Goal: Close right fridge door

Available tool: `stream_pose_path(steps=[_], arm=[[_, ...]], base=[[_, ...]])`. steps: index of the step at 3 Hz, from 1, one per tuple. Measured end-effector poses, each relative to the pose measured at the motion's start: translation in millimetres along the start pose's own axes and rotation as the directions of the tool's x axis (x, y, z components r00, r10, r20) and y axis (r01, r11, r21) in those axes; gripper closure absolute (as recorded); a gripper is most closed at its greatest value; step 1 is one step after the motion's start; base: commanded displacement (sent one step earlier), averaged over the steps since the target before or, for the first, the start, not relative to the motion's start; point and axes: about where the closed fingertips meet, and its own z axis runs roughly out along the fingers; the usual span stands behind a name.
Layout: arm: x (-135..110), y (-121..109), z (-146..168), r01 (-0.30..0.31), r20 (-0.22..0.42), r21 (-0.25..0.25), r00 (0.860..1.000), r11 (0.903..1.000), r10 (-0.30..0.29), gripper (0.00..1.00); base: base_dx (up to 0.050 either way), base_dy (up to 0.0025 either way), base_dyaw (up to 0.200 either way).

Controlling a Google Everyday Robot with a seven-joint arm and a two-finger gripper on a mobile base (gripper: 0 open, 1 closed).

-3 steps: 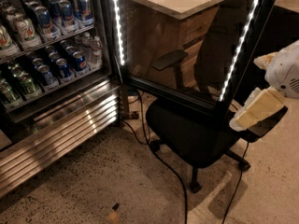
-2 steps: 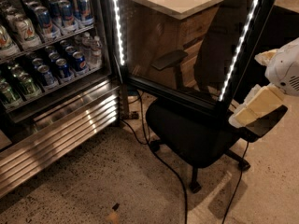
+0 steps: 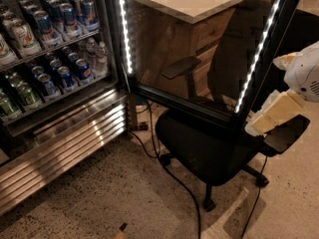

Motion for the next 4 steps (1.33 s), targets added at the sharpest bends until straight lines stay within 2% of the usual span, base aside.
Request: stream_pose_path(steps=[1, 2, 3, 4], arm=[[23, -6, 18, -0.062, -0.028, 0.024, 0.998, 0.9978, 0.062, 0.00], [69, -13, 44, -0.190, -0.038, 0.073, 0.980, 0.9790, 0.194, 0.00], [118, -28, 71, -0.321, 0.001, 0.128, 0.946, 0.9385, 0.323, 0.00], [120, -31, 73, -0.322, 0.004, 0.141, 0.946, 0.9362, 0.325, 0.00]], base=[[0.000, 0.00000, 0.000], [0.000, 0.00000, 0.000], [0.000, 0.00000, 0.000], [0.000, 0.00000, 0.000]])
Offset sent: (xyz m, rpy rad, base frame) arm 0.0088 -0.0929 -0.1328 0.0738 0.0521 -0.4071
